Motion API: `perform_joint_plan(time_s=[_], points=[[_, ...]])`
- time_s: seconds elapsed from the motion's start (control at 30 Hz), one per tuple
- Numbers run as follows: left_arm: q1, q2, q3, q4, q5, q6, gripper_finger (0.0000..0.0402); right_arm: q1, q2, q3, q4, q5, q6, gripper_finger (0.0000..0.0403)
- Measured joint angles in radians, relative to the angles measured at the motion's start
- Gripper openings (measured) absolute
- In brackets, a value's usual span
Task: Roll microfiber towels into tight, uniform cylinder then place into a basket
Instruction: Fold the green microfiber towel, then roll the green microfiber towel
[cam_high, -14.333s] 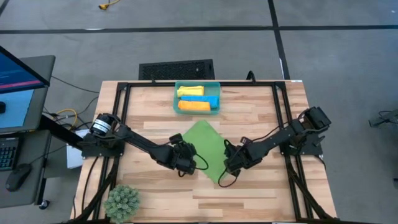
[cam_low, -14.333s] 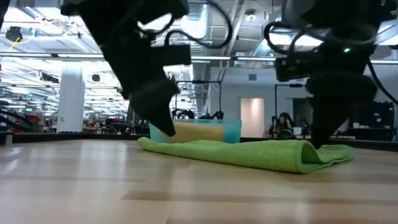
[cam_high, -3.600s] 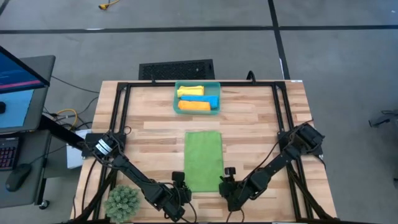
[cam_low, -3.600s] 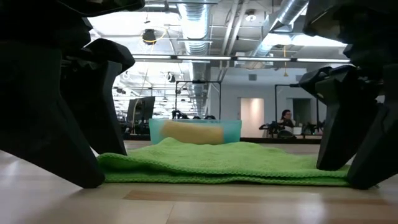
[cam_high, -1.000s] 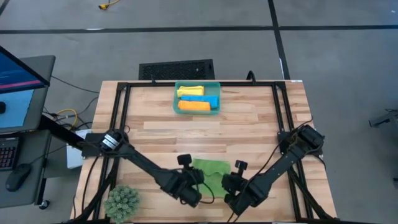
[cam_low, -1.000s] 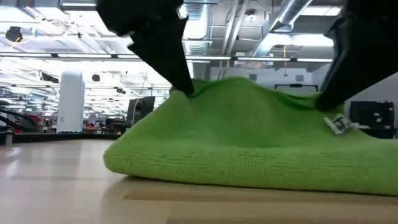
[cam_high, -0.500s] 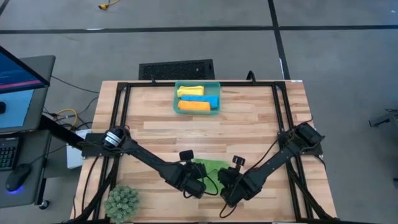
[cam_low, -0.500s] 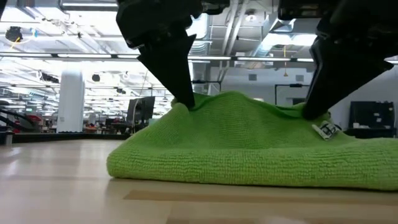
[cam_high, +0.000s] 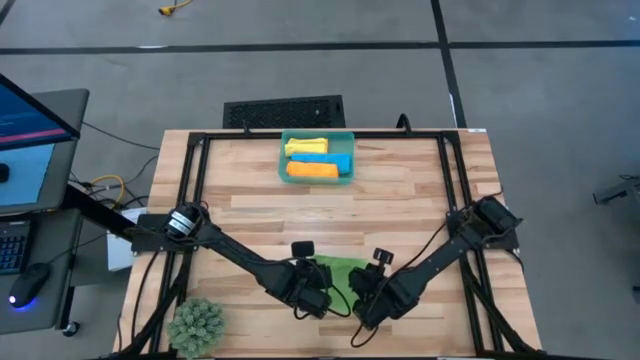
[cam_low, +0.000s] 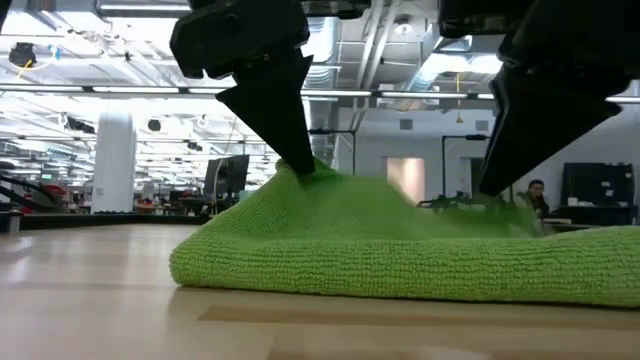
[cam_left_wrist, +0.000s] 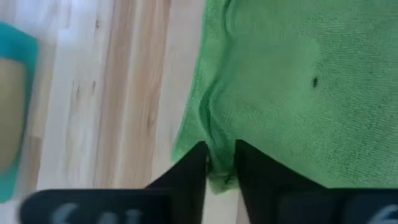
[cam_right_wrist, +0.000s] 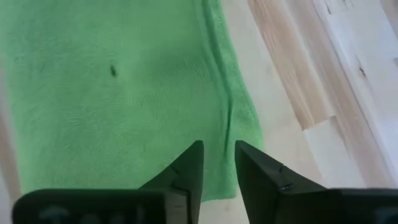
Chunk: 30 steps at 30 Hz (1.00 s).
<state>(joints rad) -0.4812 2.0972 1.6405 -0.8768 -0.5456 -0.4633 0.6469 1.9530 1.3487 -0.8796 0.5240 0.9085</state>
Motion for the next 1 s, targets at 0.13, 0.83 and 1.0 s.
perform_joint_plan(time_s=[0.13, 0.83, 1.0], points=[[0.003, 0.0, 0.0, 0.0, -0.019, 0.001, 0.0133, -0.019, 0.0, 0.0, -0.007, 0.0, -0.001, 0.0124], [-0.115, -0.001, 0.0, -0.052, -0.016, 0.031, 0.0194, 0.09, 0.0, 0.0, -0.021, -0.052, 0.002, 0.0122], [-0.175, -0.002, 0.039, -0.037, 0.0, -0.031, 0.0194, 0.185, 0.0, 0.0, 0.016, -0.053, 0.008, 0.0123]])
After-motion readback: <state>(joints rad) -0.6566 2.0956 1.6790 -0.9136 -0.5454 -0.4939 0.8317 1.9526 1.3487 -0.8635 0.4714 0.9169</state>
